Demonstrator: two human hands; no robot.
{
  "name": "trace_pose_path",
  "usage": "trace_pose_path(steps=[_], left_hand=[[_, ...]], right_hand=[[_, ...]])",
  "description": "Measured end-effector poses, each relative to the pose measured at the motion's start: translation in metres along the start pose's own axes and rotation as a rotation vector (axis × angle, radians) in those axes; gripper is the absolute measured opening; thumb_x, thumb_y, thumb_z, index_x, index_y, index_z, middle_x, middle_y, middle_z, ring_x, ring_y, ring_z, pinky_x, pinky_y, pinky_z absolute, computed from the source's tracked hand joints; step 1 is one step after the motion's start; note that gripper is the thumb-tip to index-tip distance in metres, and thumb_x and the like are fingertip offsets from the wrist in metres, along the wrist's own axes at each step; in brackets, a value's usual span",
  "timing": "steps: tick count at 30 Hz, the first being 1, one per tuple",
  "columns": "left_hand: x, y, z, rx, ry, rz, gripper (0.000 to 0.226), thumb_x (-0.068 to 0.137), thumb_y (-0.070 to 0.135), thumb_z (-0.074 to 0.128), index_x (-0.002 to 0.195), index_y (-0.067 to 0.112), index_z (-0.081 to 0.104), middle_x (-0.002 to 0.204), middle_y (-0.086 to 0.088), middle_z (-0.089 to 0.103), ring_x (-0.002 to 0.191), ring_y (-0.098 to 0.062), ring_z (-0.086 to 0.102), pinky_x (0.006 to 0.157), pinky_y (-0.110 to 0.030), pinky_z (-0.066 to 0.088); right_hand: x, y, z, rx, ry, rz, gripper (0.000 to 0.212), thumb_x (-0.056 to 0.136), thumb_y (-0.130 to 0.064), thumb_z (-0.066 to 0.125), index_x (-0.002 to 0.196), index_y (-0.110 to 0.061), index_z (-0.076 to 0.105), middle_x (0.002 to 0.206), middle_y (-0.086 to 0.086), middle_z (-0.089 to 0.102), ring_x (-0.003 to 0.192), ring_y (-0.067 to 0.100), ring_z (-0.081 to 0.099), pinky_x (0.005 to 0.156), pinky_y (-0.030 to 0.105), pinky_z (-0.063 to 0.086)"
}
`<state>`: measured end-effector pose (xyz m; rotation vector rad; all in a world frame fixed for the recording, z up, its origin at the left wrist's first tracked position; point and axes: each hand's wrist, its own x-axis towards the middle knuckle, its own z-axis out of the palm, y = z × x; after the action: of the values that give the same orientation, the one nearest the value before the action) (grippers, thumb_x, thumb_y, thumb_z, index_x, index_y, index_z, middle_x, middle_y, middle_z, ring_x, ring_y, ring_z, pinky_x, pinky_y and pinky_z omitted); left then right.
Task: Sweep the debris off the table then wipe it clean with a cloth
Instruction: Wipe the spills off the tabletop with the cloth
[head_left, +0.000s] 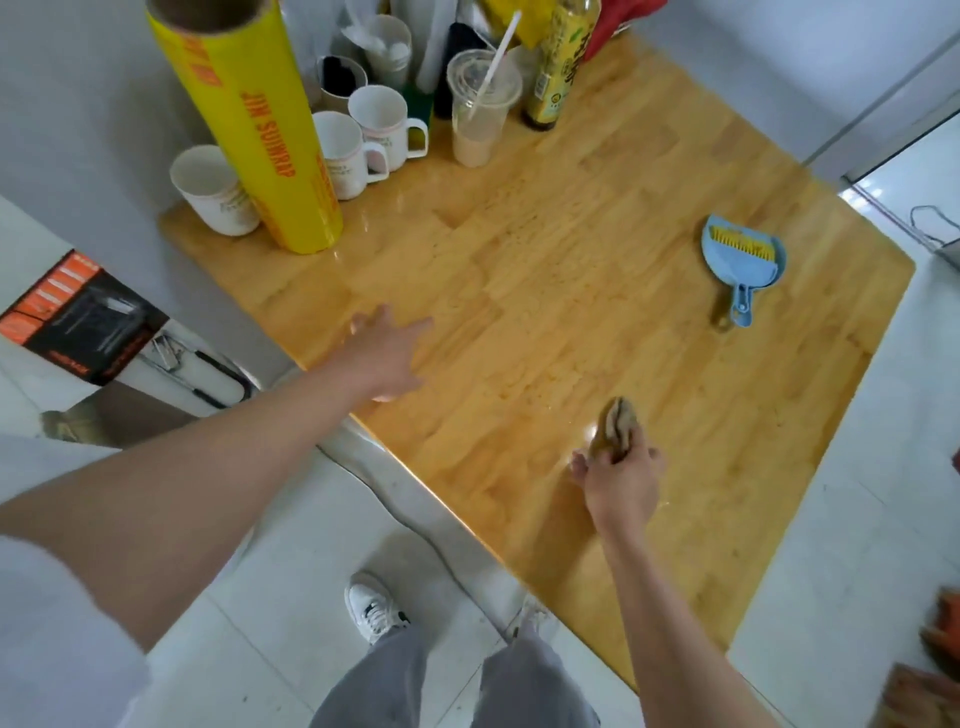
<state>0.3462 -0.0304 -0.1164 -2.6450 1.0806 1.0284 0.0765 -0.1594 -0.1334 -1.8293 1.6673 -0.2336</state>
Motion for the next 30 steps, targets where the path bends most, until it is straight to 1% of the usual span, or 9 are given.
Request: trace_pose_path(steps=[7, 9, 14, 17, 19, 21, 23, 27, 30], left_hand=[[0.011, 0.002, 0.001, 0.069, -0.054, -0.017, 0.094, 0.088, 0.052, 0.066, 0.154, 0.047, -0.001, 0.159, -0.022, -0.017, 0.143, -0.057, -0.001, 0.113, -0.059, 0.028], [0.013, 0.001, 0.002, 0.096, -0.056, -0.02, 0.095, 0.087, 0.055, 0.065, 0.154, 0.046, -0.003, 0.159, -0.023, -0.015, 0.142, -0.057, 0.002, 0.112, -0.058, 0.03], [0.013, 0.002, 0.004, 0.077, -0.061, -0.018, 0.095, 0.088, 0.053, 0.064, 0.154, 0.045, -0.003, 0.159, -0.024, -0.016, 0.143, -0.056, -0.001, 0.114, -0.06, 0.024], [0.013, 0.003, 0.003, 0.07, -0.068, -0.012, 0.094, 0.089, 0.052, 0.065, 0.154, 0.044, -0.003, 0.158, -0.025, -0.019, 0.143, -0.055, -0.004, 0.115, -0.061, 0.022], [0.013, 0.001, 0.003, 0.054, -0.071, -0.01, 0.094, 0.089, 0.051, 0.065, 0.154, 0.044, -0.003, 0.159, -0.024, -0.02, 0.143, -0.055, -0.006, 0.115, -0.061, 0.022], [0.013, 0.001, 0.003, 0.056, -0.068, -0.004, 0.095, 0.089, 0.05, 0.065, 0.154, 0.044, -0.004, 0.158, -0.024, -0.02, 0.143, -0.056, -0.006, 0.115, -0.062, 0.021], [0.015, 0.002, 0.004, 0.067, -0.071, -0.01, 0.095, 0.09, 0.049, 0.065, 0.154, 0.044, -0.006, 0.158, -0.024, -0.02, 0.143, -0.057, -0.006, 0.115, -0.062, 0.021], [0.016, 0.002, 0.006, 0.068, -0.069, -0.018, 0.095, 0.09, 0.047, 0.065, 0.154, 0.044, -0.007, 0.158, -0.025, -0.019, 0.142, -0.058, -0.006, 0.114, -0.062, 0.021], [0.017, 0.004, 0.005, 0.065, -0.075, -0.02, 0.096, 0.09, 0.048, 0.065, 0.154, 0.044, -0.006, 0.158, -0.025, -0.02, 0.142, -0.058, -0.007, 0.114, -0.062, 0.021]], right_hand=[[-0.052, -0.05, 0.078, -0.269, -0.55, -0.76, 0.048, 0.082, -0.019, 0.071, 0.127, -0.03, 0.062, 0.126, -0.002, 0.051, 0.093, 0.024, 0.066, 0.07, 0.041, 0.057], [-0.018, -0.026, 0.05, -0.245, -0.502, -0.663, 0.044, 0.088, -0.016, 0.066, 0.129, -0.032, 0.062, 0.127, -0.004, 0.053, 0.086, 0.02, 0.072, 0.07, 0.039, 0.059], [0.054, -0.012, 0.002, -0.122, 0.152, 0.199, 0.041, 0.094, -0.016, 0.055, 0.135, -0.019, 0.055, 0.131, 0.013, 0.047, 0.099, 0.036, 0.063, 0.08, 0.034, 0.045], [0.022, -0.058, 0.047, -0.02, -0.033, -0.048, 0.035, 0.094, -0.015, 0.059, 0.126, -0.025, 0.054, 0.119, 0.0, 0.051, 0.063, 0.015, 0.064, 0.053, 0.022, 0.047], [-0.004, -0.071, 0.073, -0.15, -0.357, -0.506, 0.03, 0.096, -0.015, 0.057, 0.123, -0.029, 0.056, 0.122, -0.002, 0.051, 0.065, 0.014, 0.07, 0.053, 0.024, 0.056], [0.002, -0.061, 0.066, -0.248, -0.579, -0.683, 0.038, 0.097, -0.011, 0.058, 0.13, -0.029, 0.059, 0.131, -0.006, 0.045, 0.065, 0.009, 0.073, 0.056, 0.026, 0.059], [0.032, -0.046, 0.039, -0.225, -0.491, -0.524, 0.04, 0.094, -0.009, 0.063, 0.129, -0.029, 0.061, 0.133, -0.005, 0.046, 0.066, 0.009, 0.073, 0.062, 0.031, 0.061], [0.088, -0.028, -0.003, -0.086, 0.044, 0.141, 0.045, 0.087, -0.029, 0.06, 0.13, -0.039, 0.053, 0.131, 0.01, 0.05, 0.093, 0.033, 0.065, 0.085, 0.041, 0.055], [0.065, -0.06, 0.041, -0.077, 0.062, 0.081, 0.049, 0.085, -0.021, 0.069, 0.13, -0.029, 0.051, 0.13, 0.007, 0.045, 0.086, 0.029, 0.067, 0.076, 0.039, 0.058]])
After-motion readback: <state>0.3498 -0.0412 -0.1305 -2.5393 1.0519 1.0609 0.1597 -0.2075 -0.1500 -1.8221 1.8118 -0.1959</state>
